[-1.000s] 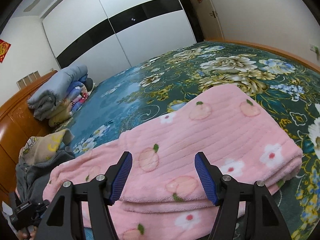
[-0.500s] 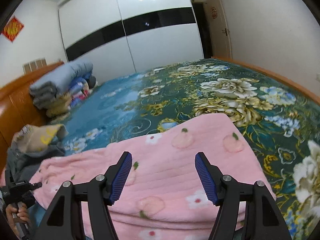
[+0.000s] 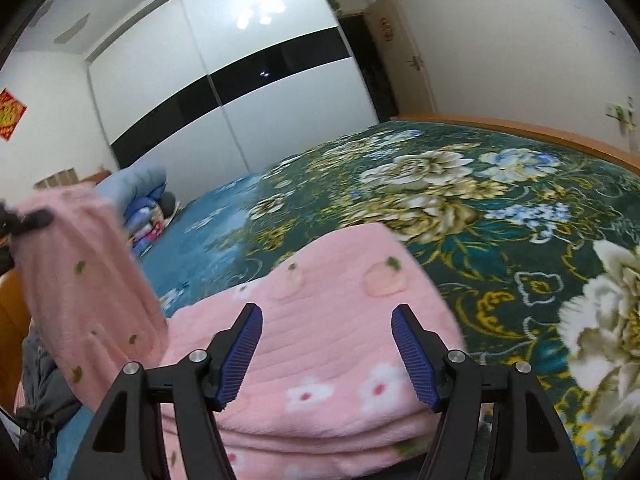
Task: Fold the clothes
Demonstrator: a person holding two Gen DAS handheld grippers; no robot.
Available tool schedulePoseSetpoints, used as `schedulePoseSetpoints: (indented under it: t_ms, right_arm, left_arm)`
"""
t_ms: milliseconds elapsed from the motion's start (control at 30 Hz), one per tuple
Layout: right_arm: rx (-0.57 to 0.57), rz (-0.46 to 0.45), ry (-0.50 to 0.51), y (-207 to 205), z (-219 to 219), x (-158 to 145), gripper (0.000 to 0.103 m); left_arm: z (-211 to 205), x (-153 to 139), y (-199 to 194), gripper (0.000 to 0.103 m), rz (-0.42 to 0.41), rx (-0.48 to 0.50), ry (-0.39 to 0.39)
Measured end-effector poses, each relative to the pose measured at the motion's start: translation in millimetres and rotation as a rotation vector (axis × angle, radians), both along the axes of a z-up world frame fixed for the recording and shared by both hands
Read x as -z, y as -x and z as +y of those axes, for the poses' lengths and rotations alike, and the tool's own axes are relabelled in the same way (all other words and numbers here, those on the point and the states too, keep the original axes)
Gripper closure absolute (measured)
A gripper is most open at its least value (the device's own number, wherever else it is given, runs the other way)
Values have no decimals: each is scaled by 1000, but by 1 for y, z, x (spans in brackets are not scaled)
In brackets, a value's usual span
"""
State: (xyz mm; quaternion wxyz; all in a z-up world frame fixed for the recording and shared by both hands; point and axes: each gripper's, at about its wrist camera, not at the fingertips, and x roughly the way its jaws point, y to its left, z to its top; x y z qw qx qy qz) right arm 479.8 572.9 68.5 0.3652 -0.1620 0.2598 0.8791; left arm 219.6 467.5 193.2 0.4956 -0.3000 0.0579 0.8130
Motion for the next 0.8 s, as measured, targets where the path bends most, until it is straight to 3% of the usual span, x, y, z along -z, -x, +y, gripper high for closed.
schedulePoseSetpoints:
  t_ms: [167,400,533,667,800]
  right_arm:
    - [79,63,34,-24,15,2,32]
    - [140,113,91,-41,33,10,32]
    - [158,108,120,-42,41,18,32]
    - [174,104,152,-45,46,24,32]
    - [177,101,173,-46,49,29,32]
  left_arm:
    - [74,27,-71,76,29,103,101]
    - [124,71,-149,75,145,200,247]
    - [123,77,-155,73,121,244,267]
    - [122,83,-161,61,94,288,285]
    - [115,86,-162,59,53,324,289]
